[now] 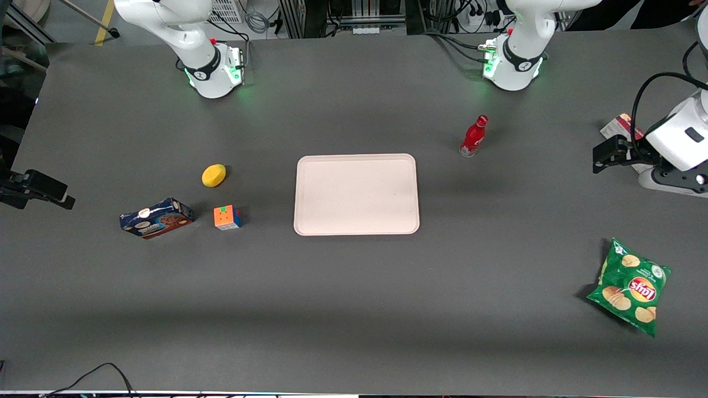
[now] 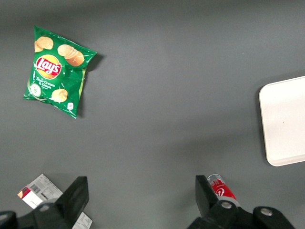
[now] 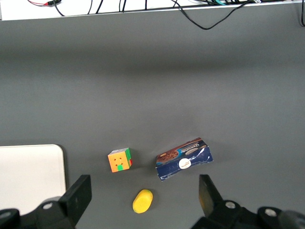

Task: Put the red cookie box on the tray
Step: 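Lower the left gripper onto the red plaid cookie box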

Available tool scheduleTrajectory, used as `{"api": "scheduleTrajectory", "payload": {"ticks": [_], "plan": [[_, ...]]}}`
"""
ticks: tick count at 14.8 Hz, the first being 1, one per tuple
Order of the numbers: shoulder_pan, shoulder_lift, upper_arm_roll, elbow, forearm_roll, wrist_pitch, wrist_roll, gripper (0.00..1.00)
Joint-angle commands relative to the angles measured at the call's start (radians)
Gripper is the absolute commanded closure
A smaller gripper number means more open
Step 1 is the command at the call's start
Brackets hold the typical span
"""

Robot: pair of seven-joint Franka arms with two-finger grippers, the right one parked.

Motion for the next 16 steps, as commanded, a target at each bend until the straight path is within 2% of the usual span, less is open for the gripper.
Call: {"api": "scheduleTrajectory", "payload": {"ticks": [1, 12, 16], "plan": [[-0.014, 0.007, 0.008, 0.028, 0.011, -0.016, -0.007, 0.0], [-0.009, 0.014, 0.014, 0.031, 0.027, -0.019, -0.001, 0.0], [-0.009, 0.025, 0.067, 0.024, 0.029, -0.019, 0.003, 0.0]]}}
